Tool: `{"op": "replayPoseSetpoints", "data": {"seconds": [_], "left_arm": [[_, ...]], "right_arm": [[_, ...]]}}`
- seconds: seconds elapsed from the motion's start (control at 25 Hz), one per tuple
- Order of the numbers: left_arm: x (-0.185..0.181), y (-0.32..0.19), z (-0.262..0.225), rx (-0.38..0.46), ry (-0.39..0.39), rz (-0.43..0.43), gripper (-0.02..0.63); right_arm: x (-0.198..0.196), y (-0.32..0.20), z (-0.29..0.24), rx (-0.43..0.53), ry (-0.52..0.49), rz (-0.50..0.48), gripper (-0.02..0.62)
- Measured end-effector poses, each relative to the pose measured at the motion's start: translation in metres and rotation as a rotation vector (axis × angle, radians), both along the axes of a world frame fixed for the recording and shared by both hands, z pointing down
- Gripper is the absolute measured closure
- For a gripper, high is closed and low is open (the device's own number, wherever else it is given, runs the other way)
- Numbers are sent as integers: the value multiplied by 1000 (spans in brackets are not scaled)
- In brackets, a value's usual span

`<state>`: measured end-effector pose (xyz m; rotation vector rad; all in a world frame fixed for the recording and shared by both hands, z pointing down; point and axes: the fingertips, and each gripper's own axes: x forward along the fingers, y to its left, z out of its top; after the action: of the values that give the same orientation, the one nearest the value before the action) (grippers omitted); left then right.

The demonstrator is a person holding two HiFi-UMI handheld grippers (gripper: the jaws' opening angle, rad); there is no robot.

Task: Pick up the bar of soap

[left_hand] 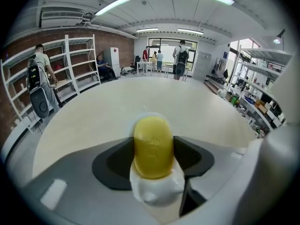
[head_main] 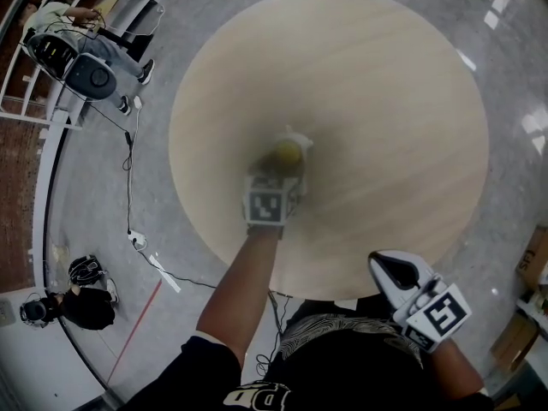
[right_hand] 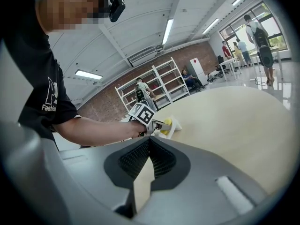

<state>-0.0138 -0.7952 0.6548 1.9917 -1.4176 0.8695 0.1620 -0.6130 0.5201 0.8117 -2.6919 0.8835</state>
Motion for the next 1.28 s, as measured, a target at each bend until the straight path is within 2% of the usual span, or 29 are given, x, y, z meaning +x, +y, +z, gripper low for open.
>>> {"op": "replayPoseSetpoints", "data": {"seconds": [0.24,0.4,0.6,0.68,0.84,0.96,1.12,1.28], "left_arm": [[3,11,-24,51,79,21,336],[-3,28,-71,154,180,41,337],[-18,67,-132,259,297,95,337],[-25,90,-161,299,396,115,337],[-35,143,-216,362,649,182,339],[-34,176,-243,390,756,263,339],[-30,208,-265,419,743,342,339],[-35,238,-283,465,683,364,339]], "right_arm": [[1,-3,-12,29,20,29,591],[-5,-1,-23,39,11,72,590],[-36,9,-48,79,-10,101,589],[-52,21,-61,103,-15,110,590],[-82,55,-86,158,-17,127,591],[-87,71,-101,194,-28,150,591],[-81,75,-116,205,-61,178,589],[-76,81,-130,212,-79,173,589]]}}
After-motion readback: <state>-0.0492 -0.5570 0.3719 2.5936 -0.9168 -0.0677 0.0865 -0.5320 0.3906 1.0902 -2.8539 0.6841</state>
